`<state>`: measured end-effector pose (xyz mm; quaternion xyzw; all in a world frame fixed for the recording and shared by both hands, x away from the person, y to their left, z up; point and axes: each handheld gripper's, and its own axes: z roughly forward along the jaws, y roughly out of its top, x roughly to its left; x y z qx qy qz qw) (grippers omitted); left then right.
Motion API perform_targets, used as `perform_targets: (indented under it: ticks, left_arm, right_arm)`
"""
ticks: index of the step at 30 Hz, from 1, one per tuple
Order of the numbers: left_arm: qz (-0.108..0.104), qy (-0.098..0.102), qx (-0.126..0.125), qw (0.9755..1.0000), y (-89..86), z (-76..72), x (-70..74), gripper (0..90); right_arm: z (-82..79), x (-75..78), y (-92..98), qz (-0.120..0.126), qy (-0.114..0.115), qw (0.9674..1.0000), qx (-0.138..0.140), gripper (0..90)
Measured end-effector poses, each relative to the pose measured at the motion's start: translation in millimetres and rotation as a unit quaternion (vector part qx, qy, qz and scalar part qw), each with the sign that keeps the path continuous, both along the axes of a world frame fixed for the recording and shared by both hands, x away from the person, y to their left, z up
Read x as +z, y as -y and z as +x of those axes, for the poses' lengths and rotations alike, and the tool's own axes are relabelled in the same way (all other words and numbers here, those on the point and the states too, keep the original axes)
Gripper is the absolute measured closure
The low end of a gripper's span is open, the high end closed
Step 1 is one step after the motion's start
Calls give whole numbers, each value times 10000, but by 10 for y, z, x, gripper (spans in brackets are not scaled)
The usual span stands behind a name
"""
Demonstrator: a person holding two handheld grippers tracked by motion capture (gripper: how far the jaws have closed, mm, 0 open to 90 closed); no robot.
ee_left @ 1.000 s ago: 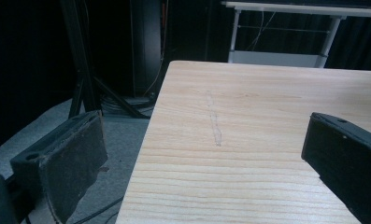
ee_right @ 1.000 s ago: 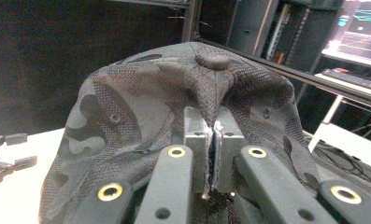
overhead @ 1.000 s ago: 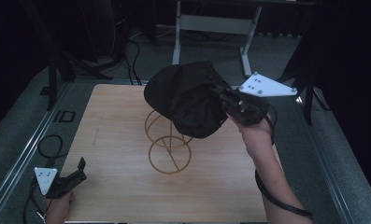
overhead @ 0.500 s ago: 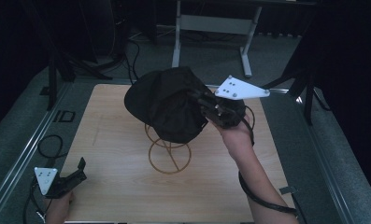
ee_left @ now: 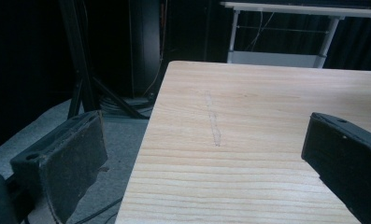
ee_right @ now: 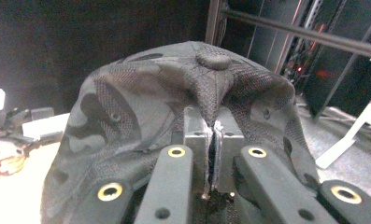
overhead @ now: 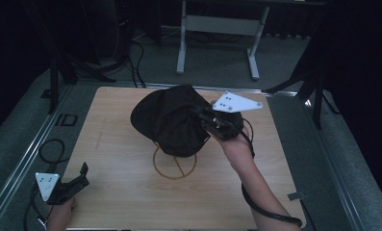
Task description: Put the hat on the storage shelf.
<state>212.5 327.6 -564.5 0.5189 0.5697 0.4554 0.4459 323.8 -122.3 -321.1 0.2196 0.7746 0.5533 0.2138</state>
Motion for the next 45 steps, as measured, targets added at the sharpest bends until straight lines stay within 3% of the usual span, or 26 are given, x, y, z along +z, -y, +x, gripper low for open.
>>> perform_targets:
  ticks: [16,28,45]
  left_arm:
    - [-7,2,-11,10000,-1,-3,0,6]
    - [-2,0,-16,10000,1,-2,0,6]
    - [-8,-4,-16,10000,0,-2,0,6]
  right_arm:
    - [67,-370,-33,-185,-251,9995,-40,855]
    - [96,-471,-27,-167,-394,9991,-34,673]
    - [135,-502,11,-41,-519,9986,-58,653]
